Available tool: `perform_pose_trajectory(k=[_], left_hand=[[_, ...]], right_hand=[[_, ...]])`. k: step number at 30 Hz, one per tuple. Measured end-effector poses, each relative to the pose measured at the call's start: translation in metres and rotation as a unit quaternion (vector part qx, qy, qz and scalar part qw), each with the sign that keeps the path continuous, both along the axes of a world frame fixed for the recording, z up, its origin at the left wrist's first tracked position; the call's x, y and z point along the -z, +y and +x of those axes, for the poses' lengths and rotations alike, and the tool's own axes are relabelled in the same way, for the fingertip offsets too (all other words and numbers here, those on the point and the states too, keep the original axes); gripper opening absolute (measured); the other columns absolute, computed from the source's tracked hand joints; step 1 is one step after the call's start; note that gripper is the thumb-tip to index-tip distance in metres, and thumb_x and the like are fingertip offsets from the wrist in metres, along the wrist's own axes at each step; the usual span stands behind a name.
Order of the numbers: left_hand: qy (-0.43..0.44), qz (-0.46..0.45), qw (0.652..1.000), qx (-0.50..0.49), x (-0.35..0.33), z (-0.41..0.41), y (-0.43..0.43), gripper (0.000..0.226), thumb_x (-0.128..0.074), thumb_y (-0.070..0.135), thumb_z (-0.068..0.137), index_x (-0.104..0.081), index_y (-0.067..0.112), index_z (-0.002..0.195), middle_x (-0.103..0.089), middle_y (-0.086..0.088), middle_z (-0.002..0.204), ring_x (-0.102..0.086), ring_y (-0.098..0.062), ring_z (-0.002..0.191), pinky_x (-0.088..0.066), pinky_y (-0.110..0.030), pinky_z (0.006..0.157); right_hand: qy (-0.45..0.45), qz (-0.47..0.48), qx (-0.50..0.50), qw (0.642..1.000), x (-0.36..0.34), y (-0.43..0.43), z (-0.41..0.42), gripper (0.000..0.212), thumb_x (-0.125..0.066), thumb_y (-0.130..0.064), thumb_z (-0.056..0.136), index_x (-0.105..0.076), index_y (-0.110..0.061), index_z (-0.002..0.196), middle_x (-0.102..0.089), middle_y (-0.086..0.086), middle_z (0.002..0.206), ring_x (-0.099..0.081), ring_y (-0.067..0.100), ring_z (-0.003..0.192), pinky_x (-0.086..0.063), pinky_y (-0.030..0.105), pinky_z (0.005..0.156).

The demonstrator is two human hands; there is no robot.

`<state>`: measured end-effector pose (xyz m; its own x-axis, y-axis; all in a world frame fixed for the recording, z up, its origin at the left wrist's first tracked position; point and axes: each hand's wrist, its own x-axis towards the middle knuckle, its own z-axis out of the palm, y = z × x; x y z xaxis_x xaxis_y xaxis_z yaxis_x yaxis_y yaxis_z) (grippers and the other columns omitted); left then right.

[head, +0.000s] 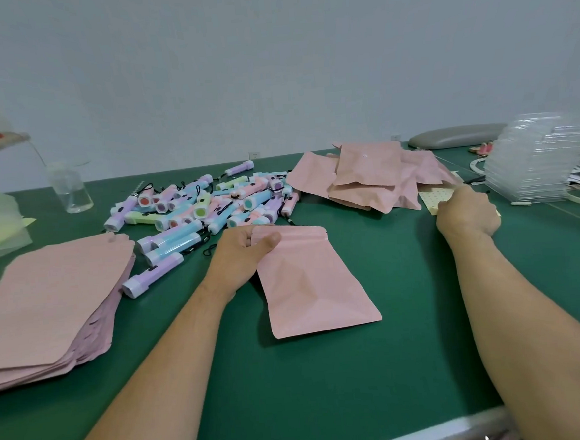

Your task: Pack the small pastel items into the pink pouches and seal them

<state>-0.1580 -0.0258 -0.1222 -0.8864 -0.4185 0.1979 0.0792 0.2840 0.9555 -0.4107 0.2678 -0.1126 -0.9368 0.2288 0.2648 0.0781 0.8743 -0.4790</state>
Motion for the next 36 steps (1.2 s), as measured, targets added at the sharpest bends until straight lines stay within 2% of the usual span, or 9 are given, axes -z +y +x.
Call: perform_pose_trajectory(k=[4, 7, 11, 13, 18, 24, 27, 31, 36], left_hand=[[-0.003, -0.011, 1.000, -0.017, -0.002, -0.002, 0.000, 0.013, -0.073, 0.026, 0.100, -0.077, 0.026, 0.112, -0.081, -0.004, 0.108, -0.078, -0.022, 0.098, -0.063, -0.031, 0.085], [-0.036, -0.070, 0.994, -0.075, -0.002, -0.005, 0.000, 0.032, -0.074, 0.036, 0.098, -0.068, 0.032, 0.129, -0.067, -0.019, 0.132, -0.065, -0.030, 0.108, -0.054, -0.038, 0.099], [-0.002, -0.057, 0.996, -0.075, -0.005, -0.001, 0.003, 0.049, -0.078, 0.037, 0.095, -0.061, 0.034, 0.141, -0.059, 0.017, 0.141, -0.051, -0.005, 0.127, -0.039, -0.028, 0.106], [0.023, -0.062, 0.995, -0.075, -0.005, 0.000, 0.004, 0.045, -0.080, 0.035, 0.092, -0.066, 0.035, 0.135, -0.058, 0.015, 0.146, -0.048, -0.002, 0.137, -0.040, -0.031, 0.113], [0.036, -0.093, 0.995, -0.029, -0.007, 0.007, 0.004, 0.032, -0.087, 0.037, 0.085, -0.079, 0.039, 0.116, -0.047, 0.016, 0.156, -0.024, 0.002, 0.154, -0.027, -0.033, 0.119], [0.117, -0.021, 0.993, -0.018, -0.012, 0.007, 0.004, 0.023, -0.088, 0.044, 0.083, -0.084, 0.039, 0.105, -0.064, 0.016, 0.141, -0.049, 0.009, 0.136, -0.042, -0.015, 0.099], [0.126, -0.019, 0.992, -0.014, -0.012, 0.005, 0.002, 0.018, -0.082, 0.040, 0.089, -0.085, 0.031, 0.105, -0.075, 0.015, 0.124, -0.058, 0.006, 0.127, -0.043, -0.001, 0.089], [0.126, -0.034, 0.991, 0.014, -0.009, 0.003, 0.001, 0.019, -0.077, 0.029, 0.096, -0.083, 0.020, 0.111, -0.078, 0.011, 0.119, -0.065, -0.002, 0.124, -0.045, -0.013, 0.101], [0.132, -0.046, 0.990, 0.009, -0.009, 0.003, 0.003, 0.010, -0.075, 0.030, 0.098, -0.084, 0.031, 0.103, -0.080, 0.013, 0.109, -0.070, -0.002, 0.113, -0.046, -0.007, 0.093]], right_hand=[[0.051, -0.047, 0.013, 0.998, 0.000, -0.001, 0.003, 0.032, -0.051, -0.027, 0.107, -0.063, -0.001, 0.122, -0.065, 0.024, 0.122, -0.064, 0.045, 0.111, -0.050, 0.047, 0.085], [0.127, -0.145, -0.051, 0.980, -0.006, -0.010, 0.013, 0.033, -0.046, -0.029, 0.109, -0.065, -0.005, 0.096, -0.062, 0.014, 0.089, -0.059, 0.036, 0.084, -0.042, 0.039, 0.069], [0.016, -0.383, -0.357, 0.852, -0.025, -0.052, 0.061, 0.030, -0.060, -0.027, 0.105, -0.063, -0.017, 0.076, -0.048, -0.007, 0.063, -0.041, 0.011, 0.053, -0.035, 0.024, 0.050], [-0.070, -0.404, -0.458, 0.788, -0.027, -0.078, 0.090, 0.024, -0.064, -0.027, 0.103, -0.069, -0.011, 0.086, -0.048, -0.006, 0.067, -0.037, 0.011, 0.050, -0.030, 0.020, 0.046], [-0.140, -0.399, -0.555, 0.716, -0.027, -0.127, 0.141, 0.034, -0.067, -0.032, 0.101, -0.063, -0.016, 0.071, -0.042, -0.007, 0.057, -0.031, 0.014, 0.047, -0.022, 0.022, 0.044], [-0.129, -0.425, -0.548, 0.709, -0.029, -0.132, 0.148, 0.036, -0.068, -0.037, 0.099, -0.070, -0.008, 0.078, -0.042, 0.007, 0.072, -0.033, 0.015, 0.050, -0.027, 0.019, 0.044], [-0.131, -0.410, -0.551, 0.715, -0.028, -0.130, 0.148, 0.036, -0.067, -0.036, 0.101, -0.070, -0.024, 0.067, -0.044, -0.003, 0.065, -0.035, 0.013, 0.048, -0.028, 0.017, 0.043], [-0.141, -0.394, -0.553, 0.721, -0.026, -0.133, 0.149, 0.034, -0.067, -0.036, 0.101, -0.064, -0.012, 0.077, -0.043, 0.007, 0.072, -0.033, 0.016, 0.049, -0.024, 0.021, 0.044], [-0.135, -0.405, -0.549, 0.719, -0.025, -0.136, 0.152, 0.033, -0.066, -0.033, 0.101, -0.068, -0.018, 0.071, -0.047, 0.003, 0.071, -0.033, 0.015, 0.049, -0.027, 0.019, 0.043]])
